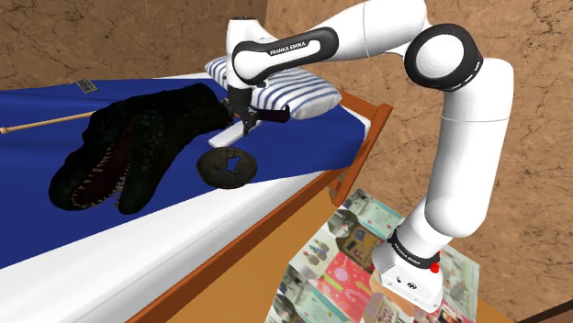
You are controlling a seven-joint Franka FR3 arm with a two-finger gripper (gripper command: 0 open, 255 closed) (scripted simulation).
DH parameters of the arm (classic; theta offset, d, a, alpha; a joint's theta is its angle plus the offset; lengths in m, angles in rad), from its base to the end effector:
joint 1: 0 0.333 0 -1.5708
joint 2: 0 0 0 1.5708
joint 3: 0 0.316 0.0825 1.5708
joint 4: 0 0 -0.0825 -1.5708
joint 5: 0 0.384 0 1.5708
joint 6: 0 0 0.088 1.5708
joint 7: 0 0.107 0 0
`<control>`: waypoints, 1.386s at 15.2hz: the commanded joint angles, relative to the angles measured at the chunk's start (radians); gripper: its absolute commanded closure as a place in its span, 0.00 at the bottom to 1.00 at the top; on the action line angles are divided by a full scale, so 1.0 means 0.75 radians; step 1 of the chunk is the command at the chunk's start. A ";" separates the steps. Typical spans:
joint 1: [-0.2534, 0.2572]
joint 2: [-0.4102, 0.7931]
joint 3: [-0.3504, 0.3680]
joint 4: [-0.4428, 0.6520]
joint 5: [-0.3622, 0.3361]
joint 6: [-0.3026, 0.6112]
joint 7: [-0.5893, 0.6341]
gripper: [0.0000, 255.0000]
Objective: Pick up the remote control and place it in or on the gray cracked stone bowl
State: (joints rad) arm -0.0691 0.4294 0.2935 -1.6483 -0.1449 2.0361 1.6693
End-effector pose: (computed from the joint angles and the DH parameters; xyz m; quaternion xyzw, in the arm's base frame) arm 0.6549 0.1191 0.3712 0.7641 -0.6450 -0.0031 0.0109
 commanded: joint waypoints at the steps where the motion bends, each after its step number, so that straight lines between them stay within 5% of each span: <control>1: -0.001 -0.014 0.003 0.022 0.005 -0.032 -0.004 1.00; 15: 0.000 -0.071 0.014 0.177 0.029 -0.241 -0.022 1.00; 21: 0.062 -0.242 0.071 -0.061 0.066 -0.173 0.107 1.00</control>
State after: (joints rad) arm -0.0337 0.2686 0.3381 -1.6639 -0.0995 1.8960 1.7278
